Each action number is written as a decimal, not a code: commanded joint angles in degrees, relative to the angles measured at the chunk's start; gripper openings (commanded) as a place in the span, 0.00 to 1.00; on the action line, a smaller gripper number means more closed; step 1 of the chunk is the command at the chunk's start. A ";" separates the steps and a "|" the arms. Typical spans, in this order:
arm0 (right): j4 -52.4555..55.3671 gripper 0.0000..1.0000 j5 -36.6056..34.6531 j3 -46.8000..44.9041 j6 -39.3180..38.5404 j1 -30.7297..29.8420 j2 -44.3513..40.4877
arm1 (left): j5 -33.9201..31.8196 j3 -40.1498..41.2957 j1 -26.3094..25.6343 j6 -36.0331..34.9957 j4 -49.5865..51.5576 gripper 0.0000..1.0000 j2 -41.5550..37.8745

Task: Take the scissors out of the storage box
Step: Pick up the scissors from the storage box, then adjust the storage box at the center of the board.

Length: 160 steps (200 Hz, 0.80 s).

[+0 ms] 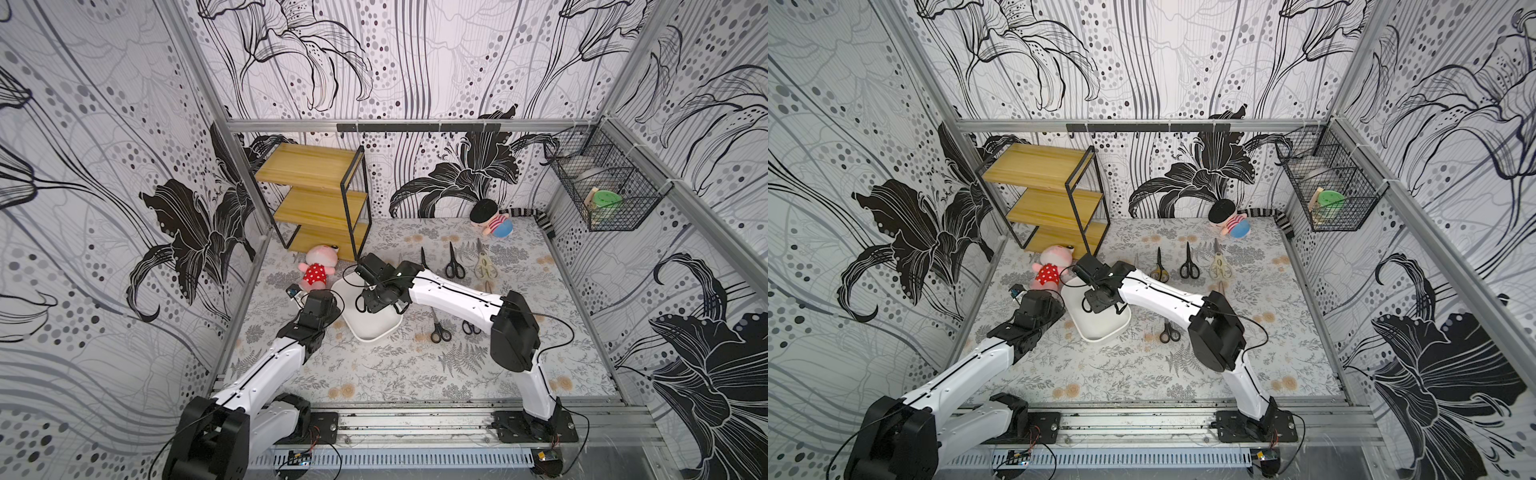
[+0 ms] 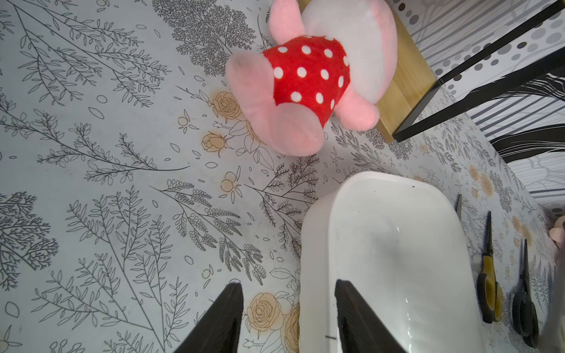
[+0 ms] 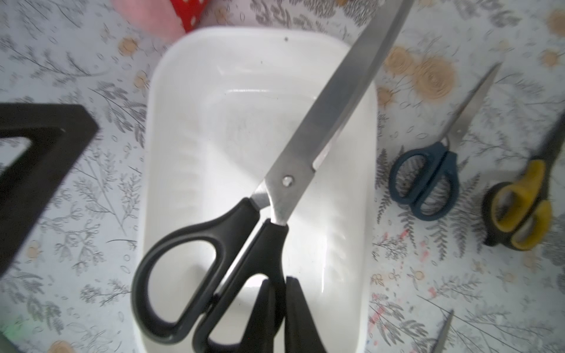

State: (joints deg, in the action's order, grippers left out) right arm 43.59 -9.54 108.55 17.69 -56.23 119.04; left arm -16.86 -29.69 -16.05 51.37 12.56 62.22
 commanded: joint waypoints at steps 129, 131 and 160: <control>0.07 0.00 -7.50 -37.54 2.77 1.49 -21.66 | 4.55 -7.57 0.26 -2.77 -3.03 0.54 4.71; -0.12 0.00 -7.49 -37.71 2.69 1.52 -21.57 | 4.56 -7.62 0.31 -2.75 -2.99 0.54 4.75; -2.58 0.00 -7.53 -37.90 0.87 1.48 -17.64 | 4.63 -8.10 0.32 -2.98 -2.24 0.54 4.63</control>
State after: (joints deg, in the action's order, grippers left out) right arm 43.46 -16.75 70.74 18.79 -54.68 98.56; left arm -12.80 -36.03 -16.05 49.78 11.09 66.76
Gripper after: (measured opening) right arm 0.092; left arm 0.537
